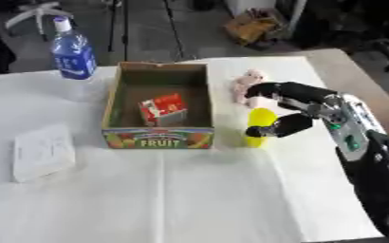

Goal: Pick up objects on the table and place them in the box.

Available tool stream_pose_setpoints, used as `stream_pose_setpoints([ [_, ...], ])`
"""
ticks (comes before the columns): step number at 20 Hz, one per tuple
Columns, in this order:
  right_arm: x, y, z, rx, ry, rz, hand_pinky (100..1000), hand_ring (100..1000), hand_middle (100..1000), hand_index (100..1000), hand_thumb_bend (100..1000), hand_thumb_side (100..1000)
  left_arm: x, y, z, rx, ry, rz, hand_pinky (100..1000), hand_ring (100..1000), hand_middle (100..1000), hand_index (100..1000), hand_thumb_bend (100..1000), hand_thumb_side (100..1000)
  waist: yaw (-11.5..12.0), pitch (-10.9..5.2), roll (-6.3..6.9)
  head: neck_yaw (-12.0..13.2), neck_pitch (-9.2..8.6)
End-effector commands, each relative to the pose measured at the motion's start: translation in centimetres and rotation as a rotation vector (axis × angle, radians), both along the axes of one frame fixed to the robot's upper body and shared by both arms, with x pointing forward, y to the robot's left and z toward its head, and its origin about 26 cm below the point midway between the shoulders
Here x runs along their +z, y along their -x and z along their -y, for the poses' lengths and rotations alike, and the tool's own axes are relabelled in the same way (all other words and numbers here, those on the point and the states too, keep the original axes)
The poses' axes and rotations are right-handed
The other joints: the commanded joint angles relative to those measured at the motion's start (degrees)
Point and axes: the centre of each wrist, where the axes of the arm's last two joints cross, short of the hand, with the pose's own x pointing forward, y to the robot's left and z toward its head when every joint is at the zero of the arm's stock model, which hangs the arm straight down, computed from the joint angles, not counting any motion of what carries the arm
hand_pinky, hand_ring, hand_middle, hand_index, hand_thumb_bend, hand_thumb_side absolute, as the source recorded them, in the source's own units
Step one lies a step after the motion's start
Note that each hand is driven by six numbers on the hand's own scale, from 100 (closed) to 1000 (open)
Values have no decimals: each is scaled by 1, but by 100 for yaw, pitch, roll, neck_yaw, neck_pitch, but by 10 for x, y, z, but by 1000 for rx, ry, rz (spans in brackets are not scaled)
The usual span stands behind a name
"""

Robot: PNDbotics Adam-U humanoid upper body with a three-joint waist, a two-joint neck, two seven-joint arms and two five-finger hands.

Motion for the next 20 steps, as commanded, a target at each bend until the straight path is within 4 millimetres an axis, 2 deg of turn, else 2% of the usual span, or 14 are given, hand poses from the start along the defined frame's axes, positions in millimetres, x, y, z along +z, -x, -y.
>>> stream_pose_setpoints([
  [1, 21, 1, 6, -2, 39, 35, 899, 947, 960, 968, 642, 878, 8, 1, -2, 2, -11, 26, 670, 704, 745, 820, 536, 927, 2, -91, 3, -13, -38],
  [8, 17, -2, 2, -10, 78, 61, 895, 942, 953, 962, 620, 897, 8, 1, -2, 2, -9, 25, 670, 703, 745, 820, 535, 927, 14, -85, 14, -21, -52],
  [20, -10, -4, 6, -36, 144, 33, 882, 928, 952, 963, 619, 927, 7, 1, -2, 2, -7, 24, 670, 703, 744, 820, 537, 927, 13, -82, 36, -39, -57],
])
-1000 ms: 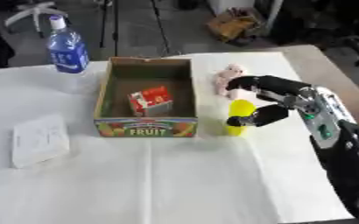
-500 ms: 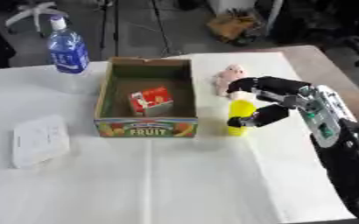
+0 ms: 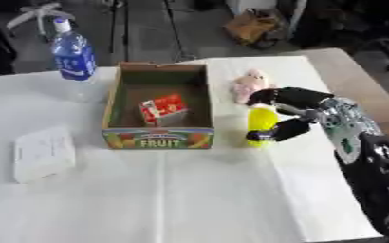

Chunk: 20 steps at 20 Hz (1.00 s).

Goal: Pick up objects on the table and place them in the box.

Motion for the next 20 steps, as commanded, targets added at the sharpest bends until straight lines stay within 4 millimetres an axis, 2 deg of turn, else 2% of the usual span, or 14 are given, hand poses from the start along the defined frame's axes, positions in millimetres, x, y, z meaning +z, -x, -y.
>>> stream_pose_setpoints([
  [1, 8, -1, 5, -6, 31, 16, 870, 916, 948, 958, 618, 927, 8, 1, -1, 1, -7, 25, 670, 703, 744, 819, 537, 927, -7, -82, 5, -15, -53],
  [3, 7, -1, 5, -6, 33, 14, 854, 901, 942, 952, 616, 924, 8, 1, -1, 2, -7, 25, 670, 703, 744, 819, 537, 927, -10, -83, 10, -14, -56],
  [6, 6, -1, 4, -2, 34, 12, 749, 818, 919, 945, 599, 910, 8, 1, -1, 3, -6, 25, 670, 703, 744, 819, 537, 927, -13, -85, 19, -18, -55],
  [7, 6, -1, 4, -1, 33, 12, 683, 769, 907, 941, 599, 899, 8, 1, -1, 3, -6, 25, 670, 702, 744, 819, 535, 924, -14, -85, 21, -18, -55],
  [10, 5, -1, 4, 1, 35, 14, 571, 660, 889, 932, 578, 885, 7, 1, -1, 3, -5, 23, 670, 702, 744, 819, 535, 929, -12, -85, 22, -14, -52],
  [12, 5, -1, 4, 1, 35, 18, 520, 599, 872, 922, 569, 872, 7, 1, -1, 3, -5, 23, 670, 702, 744, 819, 535, 929, -12, -84, 22, -15, -51],
  [19, 4, -1, 2, 7, 40, 45, 463, 540, 837, 909, 555, 845, 7, 1, -1, 3, -6, 23, 670, 702, 744, 819, 535, 929, -13, -85, 21, -14, -44],
  [20, 3, -1, 1, 9, 40, 50, 420, 500, 817, 896, 534, 798, 7, 1, -1, 3, -5, 22, 670, 702, 744, 819, 534, 930, -13, -85, 21, -13, -50],
])
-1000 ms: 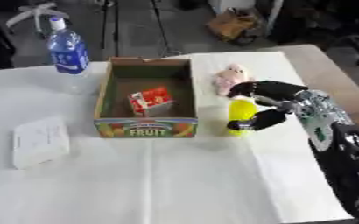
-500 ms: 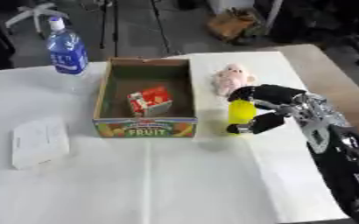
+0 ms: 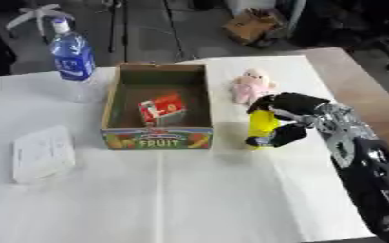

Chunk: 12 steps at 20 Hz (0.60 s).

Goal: Pick up objects on the table and place them in the box.

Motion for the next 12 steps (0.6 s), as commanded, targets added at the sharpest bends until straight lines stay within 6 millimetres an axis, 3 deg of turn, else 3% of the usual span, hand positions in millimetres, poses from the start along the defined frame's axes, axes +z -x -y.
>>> stream_pose_setpoints([
  [1, 10, -1, 3, 2, 25, 38, 420, 500, 817, 896, 534, 798, 7, 1, -1, 2, -6, 23, 670, 702, 744, 819, 534, 930, -7, -84, 0, -11, -53],
  [3, 9, -1, 3, 4, 26, 43, 416, 496, 814, 895, 528, 780, 8, 1, -1, 2, -6, 23, 670, 702, 744, 819, 534, 930, -7, -84, 1, -12, -57],
  [4, 9, -1, 2, 4, 25, 46, 393, 473, 799, 883, 475, 596, 8, 1, -1, 2, -6, 24, 670, 702, 744, 819, 535, 929, -7, -84, 1, -14, -61],
  [5, 9, -1, 2, 5, 24, 48, 393, 473, 799, 883, 475, 596, 8, 1, -1, 2, -6, 25, 670, 702, 744, 819, 535, 929, -7, -84, 2, -15, -63],
  [6, 10, -1, 2, 8, 30, 55, 376, 456, 788, 868, 402, 388, 8, 1, -1, 2, -6, 25, 671, 702, 744, 819, 535, 930, -7, -84, 2, -16, -65],
  [9, 12, -2, 1, 8, 18, 58, 371, 453, 783, 864, 393, 343, 8, 1, -1, 3, -6, 23, 671, 702, 744, 819, 535, 930, -8, -83, 2, -15, -67],
  [10, 13, -2, 1, 12, 13, 63, 364, 444, 775, 853, 366, 265, 8, 1, -1, 3, -6, 23, 671, 702, 744, 819, 534, 930, -9, -85, 1, -16, -67],
  [12, 18, -3, -1, 25, -5, 80, 364, 443, 775, 853, 366, 263, 8, 1, -2, 4, -5, 24, 671, 702, 744, 819, 534, 930, -12, -87, -1, -14, -69],
])
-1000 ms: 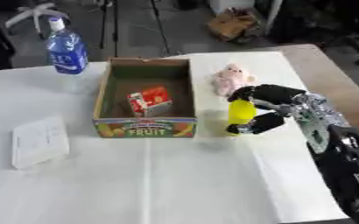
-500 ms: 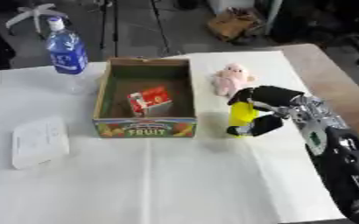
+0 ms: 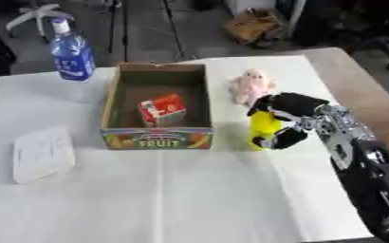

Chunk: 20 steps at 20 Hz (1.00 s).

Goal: Pick up objects on the table and place them in the box.

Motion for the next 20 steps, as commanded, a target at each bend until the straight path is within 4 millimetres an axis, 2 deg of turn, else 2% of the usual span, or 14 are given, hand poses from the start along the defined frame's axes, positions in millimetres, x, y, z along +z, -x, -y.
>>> stream_pose_setpoints([
  [1, 20, -2, 1, 17, -3, 53, 364, 443, 775, 853, 366, 263, 8, 1, -2, 4, -5, 24, 671, 702, 744, 819, 534, 930, -11, -87, -1, -13, -69],
  [7, 45, -2, -9, 76, -31, 132, 365, 441, 777, 852, 362, 241, 8, 1, -2, 4, -7, 23, 671, 701, 744, 819, 534, 930, -14, -98, -1, -14, -71],
  [8, 51, -3, -12, 90, -33, 150, 368, 442, 779, 851, 376, 207, 7, 1, -2, 4, -7, 22, 671, 701, 744, 819, 534, 930, -12, -101, -2, -15, -68],
  [11, 69, -3, -21, 135, -42, 207, 371, 444, 779, 851, 379, 196, 7, 1, -2, 3, -8, 21, 671, 701, 744, 819, 534, 930, -13, -107, -3, -11, -57],
  [12, 75, -4, -24, 153, -49, 229, 372, 443, 779, 843, 395, 158, 7, 1, -2, 3, -8, 20, 671, 701, 744, 819, 534, 931, -10, -116, -5, -19, -45],
  [14, 88, -7, -32, 193, -66, 269, 392, 454, 775, 828, 420, 125, 6, 1, -1, 1, -9, 17, 671, 701, 744, 819, 534, 931, -5, -131, -10, -28, -29],
  [17, 108, -19, -48, 279, -86, 332, 396, 457, 783, 830, 418, 126, 5, 1, 0, -5, -10, 15, 671, 701, 744, 819, 535, 930, 23, -155, -15, -50, -17],
  [20, 116, -31, -59, 353, -76, 351, 404, 464, 788, 830, 418, 135, 5, 1, 1, -9, -10, 13, 671, 701, 744, 819, 535, 930, 51, -169, -11, -74, -6],
])
